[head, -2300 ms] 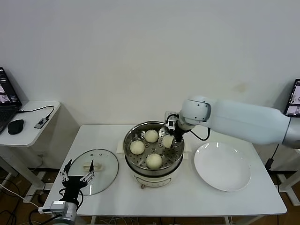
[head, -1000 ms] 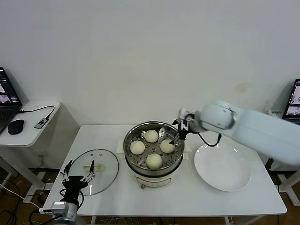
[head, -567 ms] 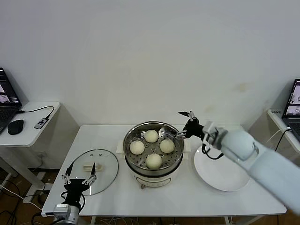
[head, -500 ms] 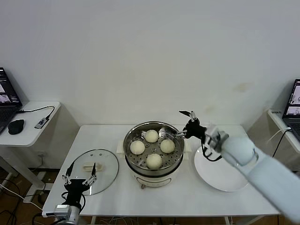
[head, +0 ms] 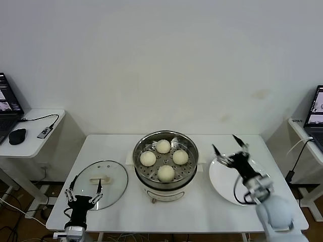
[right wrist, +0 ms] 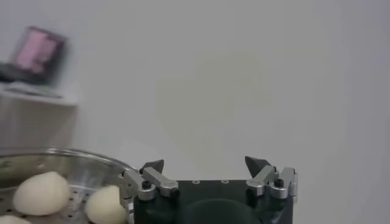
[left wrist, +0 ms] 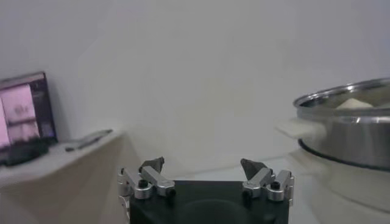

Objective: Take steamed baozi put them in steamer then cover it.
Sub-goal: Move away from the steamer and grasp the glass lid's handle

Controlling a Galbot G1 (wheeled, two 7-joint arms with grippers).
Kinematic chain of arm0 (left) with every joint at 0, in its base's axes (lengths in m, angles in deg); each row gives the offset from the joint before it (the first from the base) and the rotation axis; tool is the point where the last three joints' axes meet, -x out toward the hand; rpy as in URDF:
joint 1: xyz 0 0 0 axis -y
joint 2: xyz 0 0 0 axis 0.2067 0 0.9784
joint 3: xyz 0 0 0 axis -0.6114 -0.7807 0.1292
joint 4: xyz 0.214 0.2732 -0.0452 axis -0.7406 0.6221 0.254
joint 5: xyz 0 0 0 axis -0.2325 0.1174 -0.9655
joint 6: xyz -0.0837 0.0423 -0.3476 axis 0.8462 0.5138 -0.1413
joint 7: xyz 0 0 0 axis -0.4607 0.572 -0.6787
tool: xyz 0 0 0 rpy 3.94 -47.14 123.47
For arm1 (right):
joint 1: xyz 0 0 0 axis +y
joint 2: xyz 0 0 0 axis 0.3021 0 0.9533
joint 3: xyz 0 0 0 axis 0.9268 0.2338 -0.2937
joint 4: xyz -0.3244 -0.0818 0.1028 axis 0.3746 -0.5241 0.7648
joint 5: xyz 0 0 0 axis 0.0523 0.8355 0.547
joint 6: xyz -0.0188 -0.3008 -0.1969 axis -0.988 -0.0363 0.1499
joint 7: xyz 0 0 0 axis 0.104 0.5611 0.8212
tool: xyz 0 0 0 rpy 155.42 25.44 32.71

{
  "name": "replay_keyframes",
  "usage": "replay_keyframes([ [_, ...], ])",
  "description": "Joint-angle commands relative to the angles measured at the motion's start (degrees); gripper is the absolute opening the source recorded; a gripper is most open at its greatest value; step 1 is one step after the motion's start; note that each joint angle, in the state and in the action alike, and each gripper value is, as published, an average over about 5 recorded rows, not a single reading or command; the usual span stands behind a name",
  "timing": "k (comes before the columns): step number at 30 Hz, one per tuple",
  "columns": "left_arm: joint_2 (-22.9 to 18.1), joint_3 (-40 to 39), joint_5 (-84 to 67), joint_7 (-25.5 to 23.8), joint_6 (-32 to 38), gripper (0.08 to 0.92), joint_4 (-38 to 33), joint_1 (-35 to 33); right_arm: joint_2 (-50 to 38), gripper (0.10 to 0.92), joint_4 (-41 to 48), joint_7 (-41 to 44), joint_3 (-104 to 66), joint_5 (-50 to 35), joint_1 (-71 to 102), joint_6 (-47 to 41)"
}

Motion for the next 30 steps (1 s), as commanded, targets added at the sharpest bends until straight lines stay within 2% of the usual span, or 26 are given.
replay_keyframes([
  [1, 7.57, 3.42, 41.03, 0.56, 2.93, 0.823, 6.37, -0.95, 12.81, 0.823, -1.02, -8.73, -21.23, 4.93, 14.12, 0.25],
  [5, 10.57, 2.94, 48.87, 1.11, 4.74, 0.823, 9.42, -0.01, 13.65, 0.823, 1.05, -12.14, -23.84, 4.85, 14.59, 0.88],
  [9, 11.85, 1.38, 52.84, 0.76, 4.82, 0.823, 12.52, 2.68, 14.53, 0.823, 1.69, -12.43, -24.68, 4.55, 16.01, 2.09],
  [19, 12.85, -0.89, 53.80, 0.43, 5.07, 0.823, 22.08, 12.13, 16.51, 0.823, -1.68, -10.25, -22.71, 3.20, 17.72, 3.68],
  [30, 11.57, -2.47, 53.69, 0.01, 5.30, 0.823, 27.26, 19.95, 17.52, 0.823, -1.68, -9.53, -21.64, 3.55, 17.25, 4.37],
])
